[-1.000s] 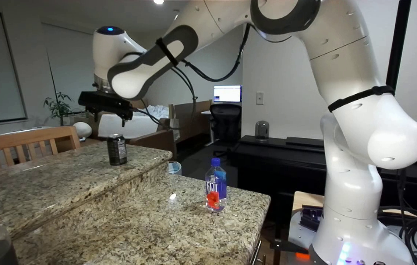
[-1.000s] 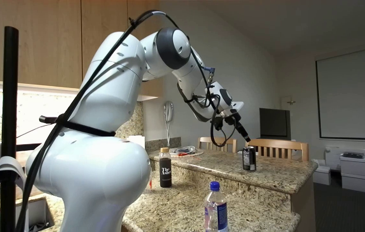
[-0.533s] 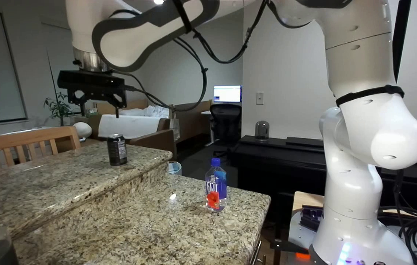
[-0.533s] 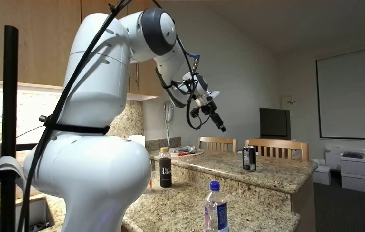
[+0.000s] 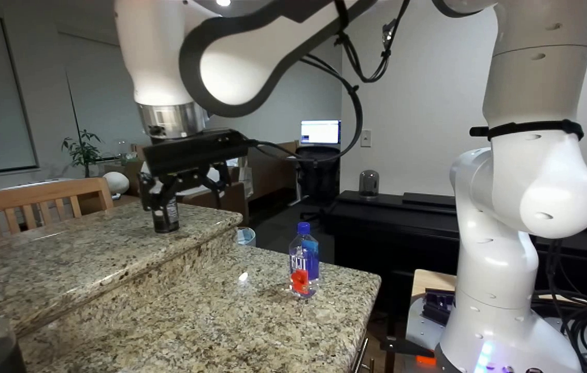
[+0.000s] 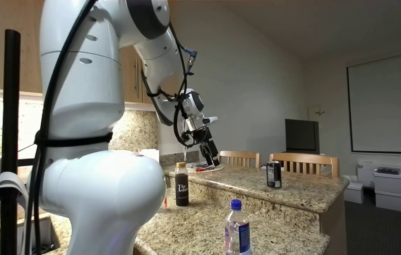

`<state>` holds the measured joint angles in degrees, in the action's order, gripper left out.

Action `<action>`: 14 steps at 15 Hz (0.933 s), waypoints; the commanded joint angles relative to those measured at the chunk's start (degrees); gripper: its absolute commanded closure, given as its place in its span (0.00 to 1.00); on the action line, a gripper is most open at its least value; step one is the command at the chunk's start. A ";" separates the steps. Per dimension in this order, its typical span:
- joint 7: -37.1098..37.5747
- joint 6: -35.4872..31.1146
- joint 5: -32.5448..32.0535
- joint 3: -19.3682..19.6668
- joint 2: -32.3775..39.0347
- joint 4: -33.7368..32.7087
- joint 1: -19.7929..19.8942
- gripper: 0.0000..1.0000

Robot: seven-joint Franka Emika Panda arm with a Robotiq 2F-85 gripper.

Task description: Put the black can on the upper counter.

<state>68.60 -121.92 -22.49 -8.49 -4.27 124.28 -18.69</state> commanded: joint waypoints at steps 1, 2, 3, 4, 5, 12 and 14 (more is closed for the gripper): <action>-13.69 -8.92 3.76 -0.34 -8.72 14.45 3.53 0.00; -17.13 -12.12 4.56 -0.07 -10.03 17.92 4.09 0.00; -20.55 -15.84 5.22 0.22 -10.60 20.56 4.80 0.00; -24.12 -19.27 6.06 0.51 -10.97 22.82 5.42 0.00; -27.97 -22.58 6.96 0.90 -11.19 24.79 6.03 0.00; -55.73 -27.72 20.06 19.67 -14.24 27.87 -10.41 0.00; -62.68 -22.49 25.12 21.77 -17.08 26.47 -10.92 0.00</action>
<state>15.90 -150.02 -3.84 9.23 -15.83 150.63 -26.79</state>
